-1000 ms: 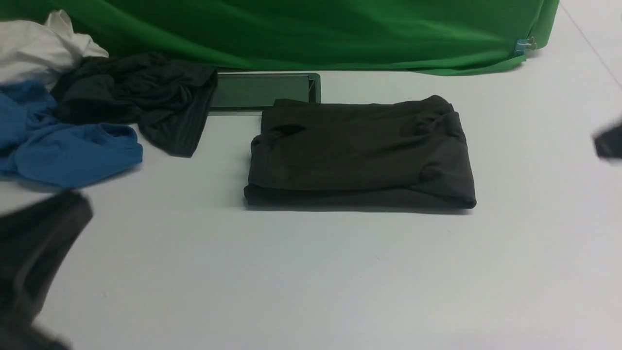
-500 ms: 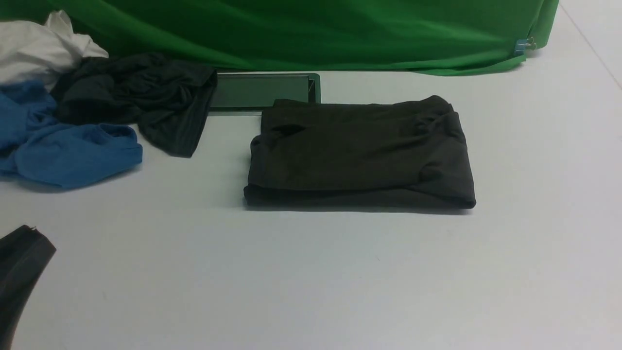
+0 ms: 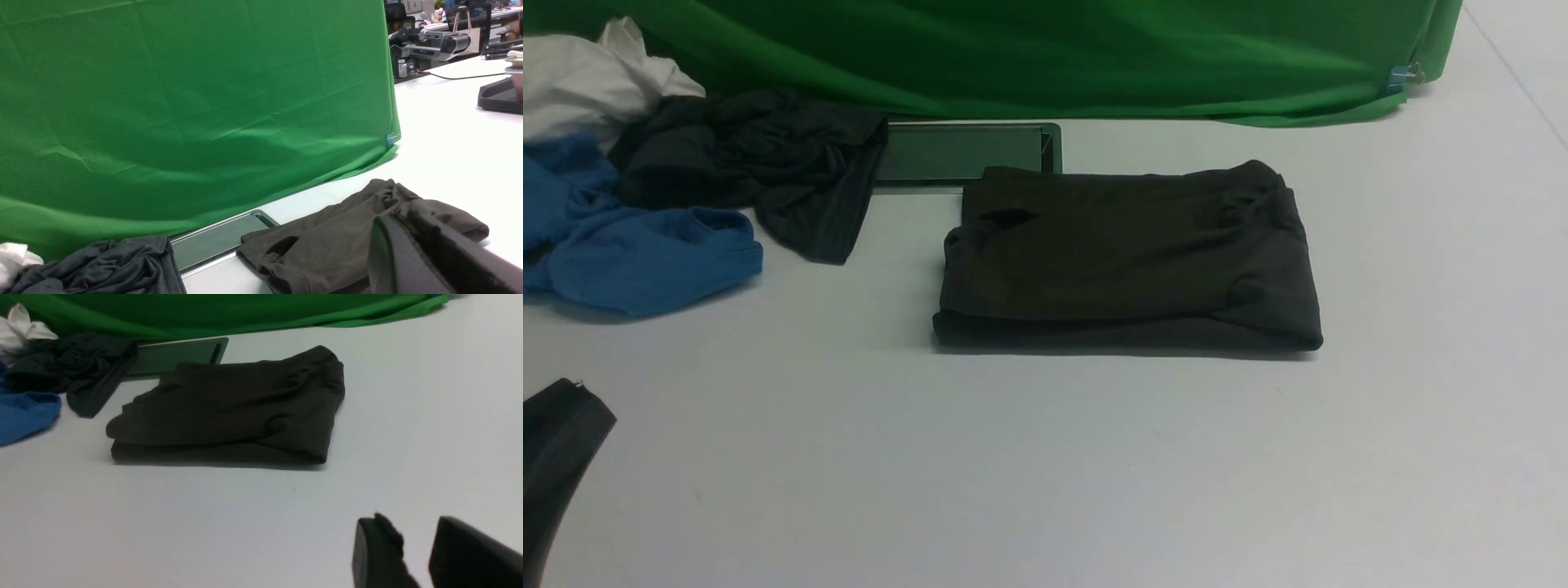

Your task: Fold a long-sleeved shirt on a white desktop.

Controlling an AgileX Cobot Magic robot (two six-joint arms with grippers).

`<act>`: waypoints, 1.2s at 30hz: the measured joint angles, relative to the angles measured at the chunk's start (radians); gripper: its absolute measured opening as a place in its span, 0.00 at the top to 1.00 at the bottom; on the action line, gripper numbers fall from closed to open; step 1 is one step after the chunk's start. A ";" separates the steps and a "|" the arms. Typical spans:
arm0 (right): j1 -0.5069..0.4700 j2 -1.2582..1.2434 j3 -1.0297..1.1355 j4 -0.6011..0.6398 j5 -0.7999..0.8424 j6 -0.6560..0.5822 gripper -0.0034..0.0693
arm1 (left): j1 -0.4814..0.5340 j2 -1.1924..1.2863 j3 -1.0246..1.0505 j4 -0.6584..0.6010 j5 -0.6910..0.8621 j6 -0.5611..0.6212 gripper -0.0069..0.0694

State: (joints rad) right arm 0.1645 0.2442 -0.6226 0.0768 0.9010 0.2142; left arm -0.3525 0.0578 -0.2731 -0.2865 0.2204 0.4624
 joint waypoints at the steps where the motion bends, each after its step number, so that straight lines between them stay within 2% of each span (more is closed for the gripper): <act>1: -0.002 0.000 0.000 -0.007 0.000 0.000 0.64 | 0.000 0.000 0.000 0.000 0.000 0.000 0.88; 3: -0.020 -0.008 0.000 -0.010 -0.003 -0.013 0.68 | 0.000 0.000 0.000 0.000 0.000 0.000 0.88; 5: -0.064 -0.026 0.013 0.010 -0.036 -0.125 0.81 | 0.000 0.000 0.000 0.000 0.000 0.000 0.88; 7: -0.104 -0.047 0.042 0.048 -0.110 -0.255 0.88 | 0.000 0.000 0.000 0.000 0.000 0.000 0.88; 9: -0.133 -0.075 0.095 0.082 -0.202 -0.373 0.91 | 0.000 0.000 0.000 0.000 0.000 0.000 0.88; 12: -0.146 -0.124 0.216 0.098 -0.341 -0.425 0.92 | 0.000 0.000 0.000 0.000 0.000 0.000 0.88; 17: -0.151 -0.204 0.462 0.103 -0.537 -0.442 0.92 | 0.000 0.000 0.000 0.001 0.000 0.000 0.88; 21: -0.153 -0.240 0.599 0.100 -0.593 -0.397 0.92 | 0.000 0.000 0.000 0.001 0.000 0.000 0.88; 36: -0.182 -0.243 0.629 0.062 -0.646 -0.339 0.92 | 0.000 -0.001 0.000 0.001 0.000 0.000 0.88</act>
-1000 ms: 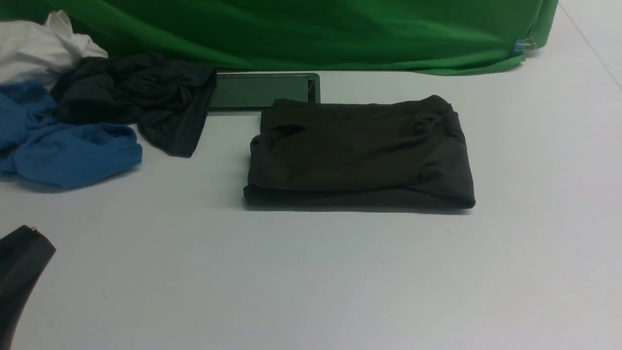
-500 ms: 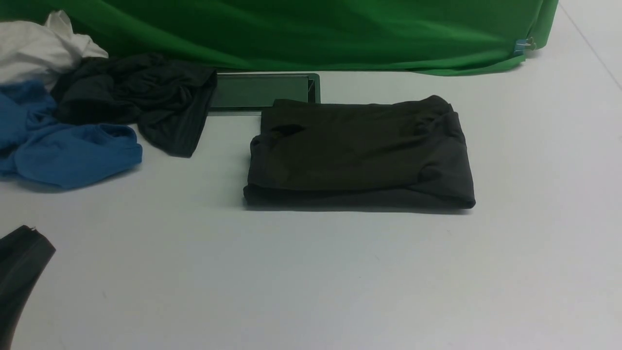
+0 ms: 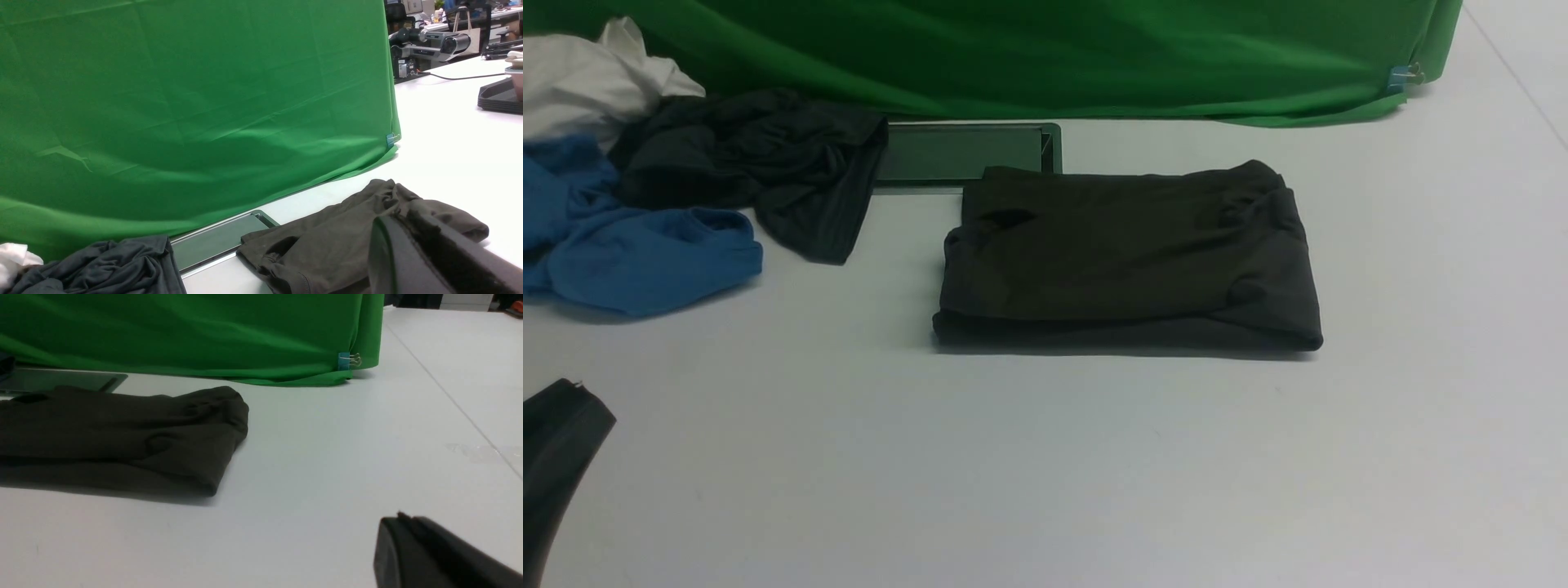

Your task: Fold a long-sleeved shirt on a white desktop.

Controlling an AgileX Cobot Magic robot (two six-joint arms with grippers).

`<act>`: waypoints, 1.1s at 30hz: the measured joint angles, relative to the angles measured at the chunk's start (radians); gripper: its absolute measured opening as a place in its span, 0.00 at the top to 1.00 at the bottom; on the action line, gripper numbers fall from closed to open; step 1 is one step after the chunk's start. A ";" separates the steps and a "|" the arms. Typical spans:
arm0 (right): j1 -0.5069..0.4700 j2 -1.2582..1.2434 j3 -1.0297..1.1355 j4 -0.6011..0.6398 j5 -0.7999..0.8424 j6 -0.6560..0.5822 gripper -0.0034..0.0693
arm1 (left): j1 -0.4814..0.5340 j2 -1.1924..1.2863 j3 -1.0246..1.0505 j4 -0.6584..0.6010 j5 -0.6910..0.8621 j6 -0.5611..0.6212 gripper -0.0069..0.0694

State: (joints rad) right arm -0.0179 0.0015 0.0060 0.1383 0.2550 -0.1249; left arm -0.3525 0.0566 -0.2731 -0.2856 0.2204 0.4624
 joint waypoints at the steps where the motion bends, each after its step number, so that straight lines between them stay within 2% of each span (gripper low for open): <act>1: 0.000 -0.001 0.000 0.000 0.000 0.000 0.92 | 0.000 0.000 0.000 0.000 0.000 0.000 0.88; 15: 0.000 -0.002 0.000 -0.002 0.000 0.001 0.90 | 0.000 0.000 0.000 0.000 0.000 0.000 0.88; 27: 0.000 -0.002 0.000 -0.002 -0.001 0.001 0.85 | 0.005 0.000 0.012 0.026 -0.022 0.000 0.88; 29: 0.000 -0.002 0.000 -0.002 -0.001 0.001 0.85 | 0.035 -0.002 0.028 0.031 -0.032 0.000 0.88; 33: 0.000 -0.002 0.000 -0.002 -0.002 0.003 0.83 | 0.192 -0.036 0.091 0.038 -0.044 0.000 0.88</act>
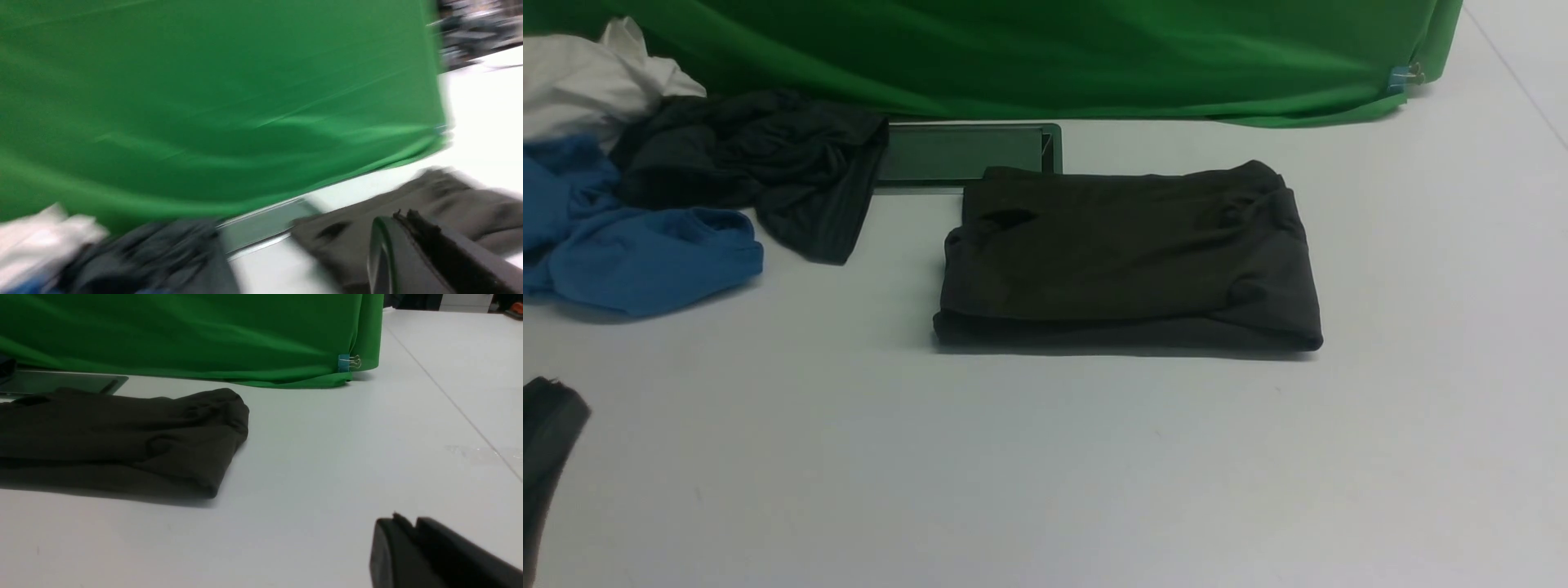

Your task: Fold a long-sleeved shirt on a white desktop.

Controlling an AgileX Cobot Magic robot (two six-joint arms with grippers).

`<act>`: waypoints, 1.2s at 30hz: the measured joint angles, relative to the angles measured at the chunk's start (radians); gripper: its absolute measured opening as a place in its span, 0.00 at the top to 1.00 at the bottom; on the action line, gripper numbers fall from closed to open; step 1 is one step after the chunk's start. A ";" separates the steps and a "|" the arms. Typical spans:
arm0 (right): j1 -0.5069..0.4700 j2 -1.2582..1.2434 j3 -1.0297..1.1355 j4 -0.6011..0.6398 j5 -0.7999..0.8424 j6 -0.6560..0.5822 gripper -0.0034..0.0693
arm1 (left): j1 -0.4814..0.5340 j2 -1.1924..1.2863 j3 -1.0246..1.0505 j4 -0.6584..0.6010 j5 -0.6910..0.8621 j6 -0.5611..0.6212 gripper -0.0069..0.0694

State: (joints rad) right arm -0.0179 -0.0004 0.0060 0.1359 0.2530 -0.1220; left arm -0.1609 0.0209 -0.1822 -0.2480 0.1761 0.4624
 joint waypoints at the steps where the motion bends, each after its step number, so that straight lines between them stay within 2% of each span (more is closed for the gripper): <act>1: 0.000 0.000 0.000 0.000 0.000 0.001 0.83 | 0.036 -0.009 0.018 0.004 0.003 0.000 0.88; 3: 0.000 -0.001 0.000 0.000 -0.001 0.002 0.82 | 0.119 -0.018 0.086 0.010 0.000 0.000 0.88; 7: 0.000 -0.001 0.000 0.000 -0.003 0.002 0.80 | 0.179 -0.021 0.182 -0.005 0.028 -0.001 0.88; 13: 0.000 -0.001 0.000 0.000 -0.005 0.002 0.78 | 0.184 -0.023 0.189 -0.027 0.104 -0.016 0.88; 23: 0.000 -0.001 0.000 0.000 -0.005 0.002 0.75 | 0.185 -0.023 0.189 -0.027 0.043 -0.011 0.88; 36: 0.000 -0.001 0.000 0.000 -0.005 0.002 0.72 | 0.185 -0.023 0.189 -0.027 0.036 -0.007 0.88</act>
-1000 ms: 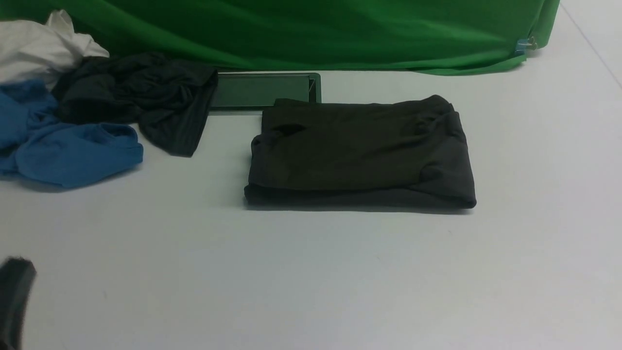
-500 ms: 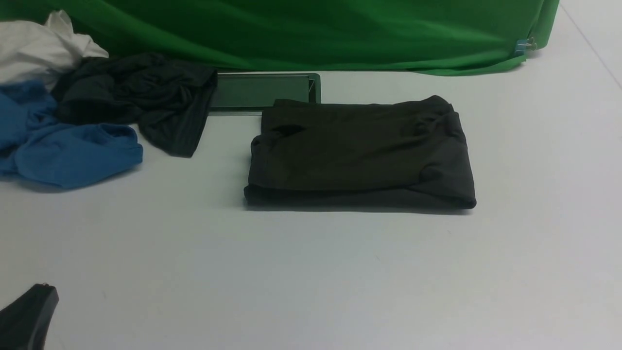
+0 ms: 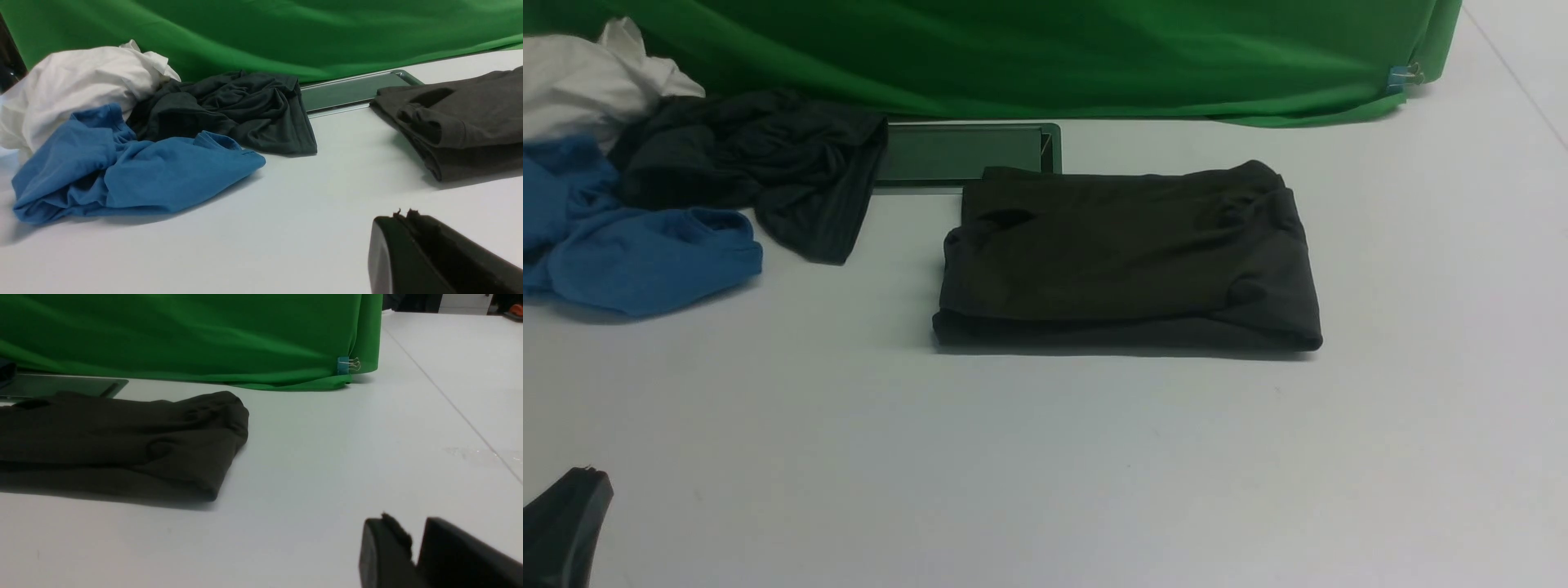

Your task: Fold a long-sleeved shirt on a white desktop.

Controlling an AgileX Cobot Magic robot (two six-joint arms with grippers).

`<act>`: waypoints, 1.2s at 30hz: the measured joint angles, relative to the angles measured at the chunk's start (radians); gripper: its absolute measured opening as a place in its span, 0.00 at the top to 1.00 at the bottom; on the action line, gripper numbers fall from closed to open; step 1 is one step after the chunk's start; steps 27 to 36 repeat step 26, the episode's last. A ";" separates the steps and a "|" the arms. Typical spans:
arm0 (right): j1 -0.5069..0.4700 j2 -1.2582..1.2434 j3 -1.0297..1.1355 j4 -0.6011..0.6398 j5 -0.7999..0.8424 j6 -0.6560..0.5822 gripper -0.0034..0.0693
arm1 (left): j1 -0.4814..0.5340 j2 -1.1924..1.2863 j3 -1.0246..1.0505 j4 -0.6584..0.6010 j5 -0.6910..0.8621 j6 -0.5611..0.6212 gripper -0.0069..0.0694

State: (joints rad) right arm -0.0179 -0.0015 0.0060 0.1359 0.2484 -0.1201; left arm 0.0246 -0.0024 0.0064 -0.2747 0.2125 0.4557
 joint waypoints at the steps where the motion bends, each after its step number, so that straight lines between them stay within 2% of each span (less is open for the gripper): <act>1: 0.000 0.000 0.000 0.000 0.000 0.000 0.72 | 0.000 0.000 0.000 0.000 0.000 0.002 0.88; 19: 0.000 0.000 0.000 0.000 0.000 0.000 0.64 | 0.000 0.000 0.000 0.000 0.000 0.003 0.88; 36: 0.000 0.000 0.000 0.000 0.000 0.000 0.63 | 0.000 0.000 0.000 0.000 0.000 0.007 0.88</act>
